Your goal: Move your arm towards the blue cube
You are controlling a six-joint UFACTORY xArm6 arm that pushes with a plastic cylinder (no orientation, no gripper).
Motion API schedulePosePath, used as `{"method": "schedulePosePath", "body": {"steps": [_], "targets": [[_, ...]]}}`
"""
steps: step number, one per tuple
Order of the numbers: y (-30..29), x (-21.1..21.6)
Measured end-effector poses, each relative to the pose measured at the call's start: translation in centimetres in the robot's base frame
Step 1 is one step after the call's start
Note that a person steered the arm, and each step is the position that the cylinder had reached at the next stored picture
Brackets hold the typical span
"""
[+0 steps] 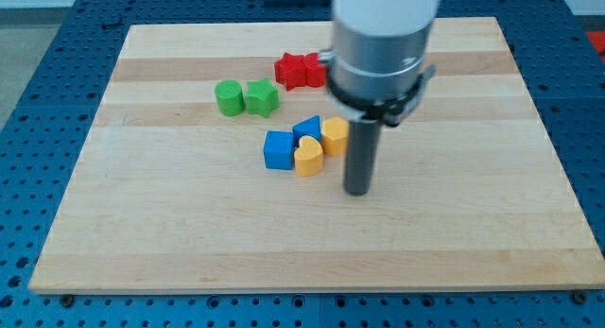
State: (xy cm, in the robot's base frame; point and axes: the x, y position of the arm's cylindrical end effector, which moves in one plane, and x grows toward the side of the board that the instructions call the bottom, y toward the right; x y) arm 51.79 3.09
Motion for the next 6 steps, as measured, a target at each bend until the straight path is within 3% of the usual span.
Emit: {"method": "schedulePosePath", "body": {"steps": [1,4,6], "targets": [[-3.4,1.3],[-7.9,-1.1],[-6.6,-2.9]]}}
